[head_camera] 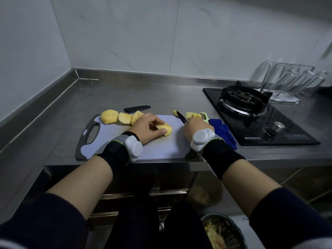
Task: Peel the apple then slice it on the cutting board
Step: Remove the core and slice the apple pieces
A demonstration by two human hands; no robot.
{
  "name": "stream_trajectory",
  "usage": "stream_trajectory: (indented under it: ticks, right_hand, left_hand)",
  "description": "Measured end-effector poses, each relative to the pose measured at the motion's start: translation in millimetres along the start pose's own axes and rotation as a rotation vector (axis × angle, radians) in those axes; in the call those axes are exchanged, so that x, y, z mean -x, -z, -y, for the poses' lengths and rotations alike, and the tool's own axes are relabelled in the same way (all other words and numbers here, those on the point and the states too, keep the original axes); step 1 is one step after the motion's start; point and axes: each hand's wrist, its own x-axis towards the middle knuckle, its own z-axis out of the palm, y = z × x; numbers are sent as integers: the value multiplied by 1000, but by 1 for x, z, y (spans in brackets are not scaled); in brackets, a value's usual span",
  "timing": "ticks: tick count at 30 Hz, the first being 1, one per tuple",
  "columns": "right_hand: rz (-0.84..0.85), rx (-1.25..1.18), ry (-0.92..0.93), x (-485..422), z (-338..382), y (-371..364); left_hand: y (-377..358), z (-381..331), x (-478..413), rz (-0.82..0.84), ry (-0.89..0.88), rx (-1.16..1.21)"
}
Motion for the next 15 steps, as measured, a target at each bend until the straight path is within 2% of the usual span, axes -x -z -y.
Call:
stream_trajectory:
  ticks: [6,10,15]
  right_hand:
    - [26,34,55,5,-6,0]
    - [-4,47,-8,-2,-14,5]
    - [-29,36,15,-13,5,3]
  left_hand:
    - [-5,4,0,-12,7,11]
    - [-4,4,0,-9,-15,2]
    - [-5,3,0,-16,-17,-3]
